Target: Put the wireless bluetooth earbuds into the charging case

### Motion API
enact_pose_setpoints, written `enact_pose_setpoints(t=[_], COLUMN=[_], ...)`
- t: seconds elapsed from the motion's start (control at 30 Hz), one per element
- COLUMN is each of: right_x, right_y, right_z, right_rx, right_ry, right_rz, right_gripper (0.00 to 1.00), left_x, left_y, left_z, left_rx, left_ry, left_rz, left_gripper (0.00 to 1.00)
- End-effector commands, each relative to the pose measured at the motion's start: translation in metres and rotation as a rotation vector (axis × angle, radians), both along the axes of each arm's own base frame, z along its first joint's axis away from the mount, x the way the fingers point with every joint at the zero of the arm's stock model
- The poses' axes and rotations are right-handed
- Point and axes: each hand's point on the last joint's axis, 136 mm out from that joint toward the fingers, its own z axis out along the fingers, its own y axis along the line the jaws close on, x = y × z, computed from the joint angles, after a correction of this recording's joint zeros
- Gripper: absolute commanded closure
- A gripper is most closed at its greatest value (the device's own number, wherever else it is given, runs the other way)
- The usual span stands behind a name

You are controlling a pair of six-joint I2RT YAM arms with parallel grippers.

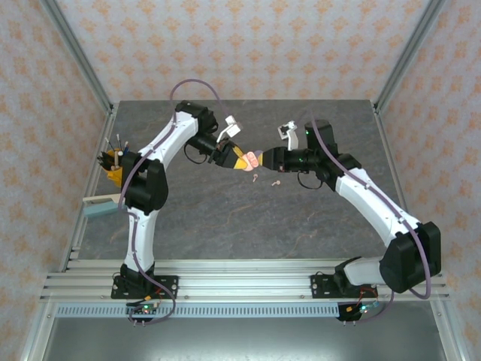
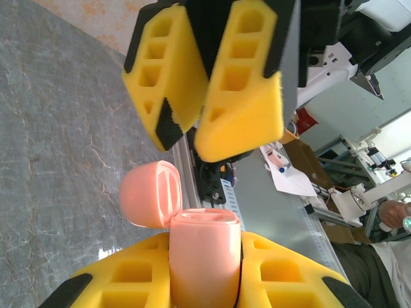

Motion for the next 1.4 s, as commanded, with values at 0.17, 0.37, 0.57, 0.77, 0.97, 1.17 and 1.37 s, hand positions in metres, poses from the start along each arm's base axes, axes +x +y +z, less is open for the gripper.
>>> enact_pose_setpoints(t=[0.17,0.37,0.57,0.77,0.97,1.17,1.37], right_x=[0.0,0.005,0.006,0.006,0.013,0.018,0.018], right_y=[0.016,0.02,0.016,0.011,0.012,0.019,0.025], right_z=[0.005,-0.004,-0.007,-0.01,-0.012,-0.008,-0.01], right_rx=[-0.028,-0.071,-0.11,-0.147,-0.156,-0.154,-0.169], right_ry=[-0.035,-0.032,-0.041,-0.05,-0.046,-0.046,-0.04], right_rz=[0.06,0.06,0.05,0.034,0.027,0.04,0.061], right_gripper=[0.73,0.74,0.69,0.68,0.73,0.75,0.86], left_x=[-0.004,-0.005,-0.005,-0.005,-0.005,-0.005,-0.005], left_y=[-0.003,-0.003,-0.002,-0.002,-0.002,-0.002,-0.002], left_z=[0.03,0.031,0.03,0.028,0.028,0.026,0.026], left_rx=[-0.087,-0.087,-0.086,-0.085,-0.084,-0.083,-0.083], left_ry=[0.224,0.224,0.227,0.23,0.232,0.236,0.236], left_rz=[0.06,0.06,0.061,0.062,0.062,0.062,0.062], left_gripper=[1.0,1.0,1.0,1.0,1.0,1.0,1.0])
